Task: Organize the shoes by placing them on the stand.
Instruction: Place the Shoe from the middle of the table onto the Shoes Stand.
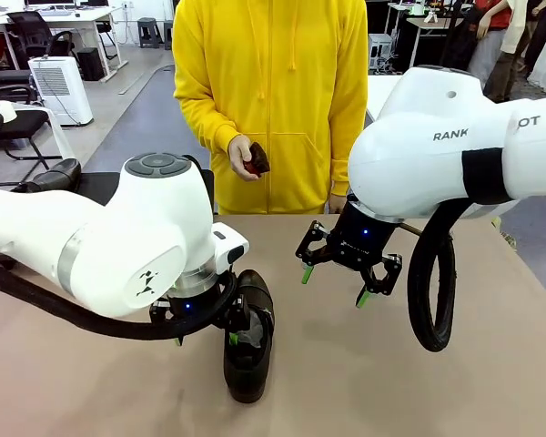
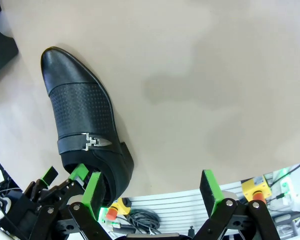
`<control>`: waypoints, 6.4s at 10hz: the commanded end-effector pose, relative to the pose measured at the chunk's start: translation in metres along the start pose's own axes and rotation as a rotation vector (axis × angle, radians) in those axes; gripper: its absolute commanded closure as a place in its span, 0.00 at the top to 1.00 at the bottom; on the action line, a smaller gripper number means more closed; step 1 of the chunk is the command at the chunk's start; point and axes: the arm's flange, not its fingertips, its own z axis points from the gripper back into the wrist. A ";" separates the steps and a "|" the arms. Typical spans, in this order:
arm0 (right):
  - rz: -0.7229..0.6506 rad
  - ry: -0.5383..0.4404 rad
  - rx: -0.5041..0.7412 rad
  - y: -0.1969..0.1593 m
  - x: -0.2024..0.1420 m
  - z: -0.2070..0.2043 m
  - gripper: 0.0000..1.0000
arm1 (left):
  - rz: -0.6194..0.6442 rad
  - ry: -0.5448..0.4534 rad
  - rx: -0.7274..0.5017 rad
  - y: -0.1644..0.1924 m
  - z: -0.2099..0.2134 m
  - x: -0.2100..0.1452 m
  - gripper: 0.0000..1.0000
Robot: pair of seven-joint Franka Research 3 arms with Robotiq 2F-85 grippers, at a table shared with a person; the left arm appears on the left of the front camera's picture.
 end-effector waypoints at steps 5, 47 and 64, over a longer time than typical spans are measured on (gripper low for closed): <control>0.019 -0.009 -0.003 0.001 0.004 0.001 1.00 | 0.028 0.006 0.031 -0.012 -0.015 0.007 0.50; 0.019 -0.009 -0.003 0.001 0.004 0.001 1.00 | 0.062 -0.395 0.059 0.320 0.105 0.191 0.00; 0.019 -0.009 -0.003 0.001 0.004 0.001 1.00 | 0.072 -0.516 0.145 0.306 0.143 0.168 0.56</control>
